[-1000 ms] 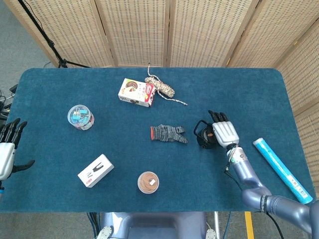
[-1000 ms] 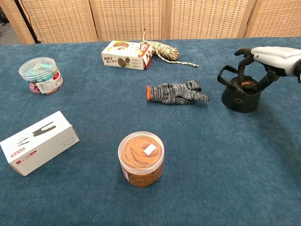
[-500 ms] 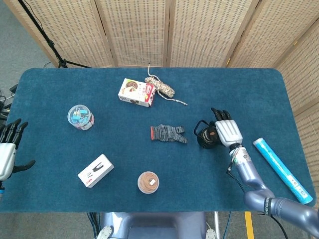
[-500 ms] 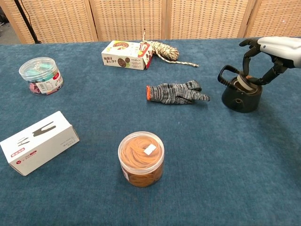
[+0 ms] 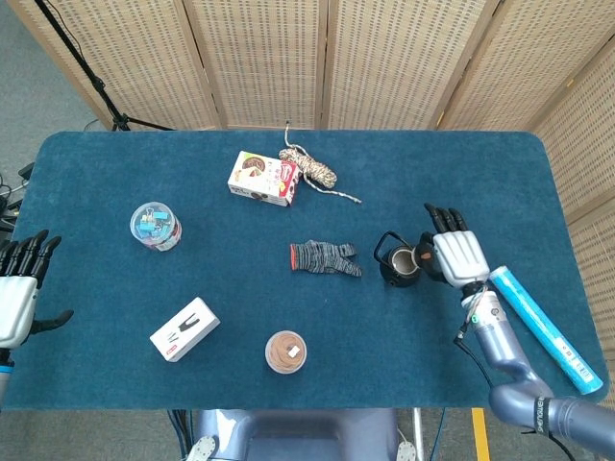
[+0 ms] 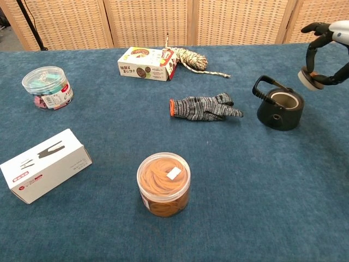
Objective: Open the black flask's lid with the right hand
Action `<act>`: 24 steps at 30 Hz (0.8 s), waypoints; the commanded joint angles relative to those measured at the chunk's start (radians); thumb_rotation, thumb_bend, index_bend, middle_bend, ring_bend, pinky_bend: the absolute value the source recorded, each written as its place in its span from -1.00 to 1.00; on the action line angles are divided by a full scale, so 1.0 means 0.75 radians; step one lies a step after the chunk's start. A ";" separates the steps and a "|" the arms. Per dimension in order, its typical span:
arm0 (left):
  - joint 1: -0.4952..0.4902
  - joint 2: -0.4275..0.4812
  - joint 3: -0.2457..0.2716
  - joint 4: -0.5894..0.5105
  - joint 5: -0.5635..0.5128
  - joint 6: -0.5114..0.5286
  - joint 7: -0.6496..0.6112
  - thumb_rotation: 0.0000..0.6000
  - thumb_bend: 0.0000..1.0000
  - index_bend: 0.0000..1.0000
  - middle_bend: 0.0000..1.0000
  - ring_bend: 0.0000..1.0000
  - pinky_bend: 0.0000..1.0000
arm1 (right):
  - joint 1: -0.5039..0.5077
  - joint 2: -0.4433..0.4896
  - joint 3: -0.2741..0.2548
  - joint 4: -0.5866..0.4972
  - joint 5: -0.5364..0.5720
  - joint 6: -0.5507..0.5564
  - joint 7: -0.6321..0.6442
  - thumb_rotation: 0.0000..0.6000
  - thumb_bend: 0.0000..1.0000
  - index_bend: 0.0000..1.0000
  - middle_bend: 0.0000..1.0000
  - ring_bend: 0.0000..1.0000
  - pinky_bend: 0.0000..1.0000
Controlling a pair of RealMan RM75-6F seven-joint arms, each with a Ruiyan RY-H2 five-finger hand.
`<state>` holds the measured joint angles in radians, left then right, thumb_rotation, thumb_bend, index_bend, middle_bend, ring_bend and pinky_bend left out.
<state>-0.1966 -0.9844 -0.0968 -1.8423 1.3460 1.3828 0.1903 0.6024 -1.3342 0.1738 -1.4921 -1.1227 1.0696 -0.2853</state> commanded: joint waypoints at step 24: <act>0.009 -0.005 0.019 -0.001 0.028 0.005 -0.011 1.00 -0.90 -1.00 -1.00 -1.00 -1.00 | -0.212 0.026 -0.194 -0.022 -0.148 0.046 0.064 1.00 -0.21 -1.00 -1.00 -1.00 -1.00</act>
<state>-0.1900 -0.9886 -0.0823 -1.8435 1.3666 1.3864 0.1825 0.4508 -1.3208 0.0243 -1.5014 -1.2212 1.0883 -0.2457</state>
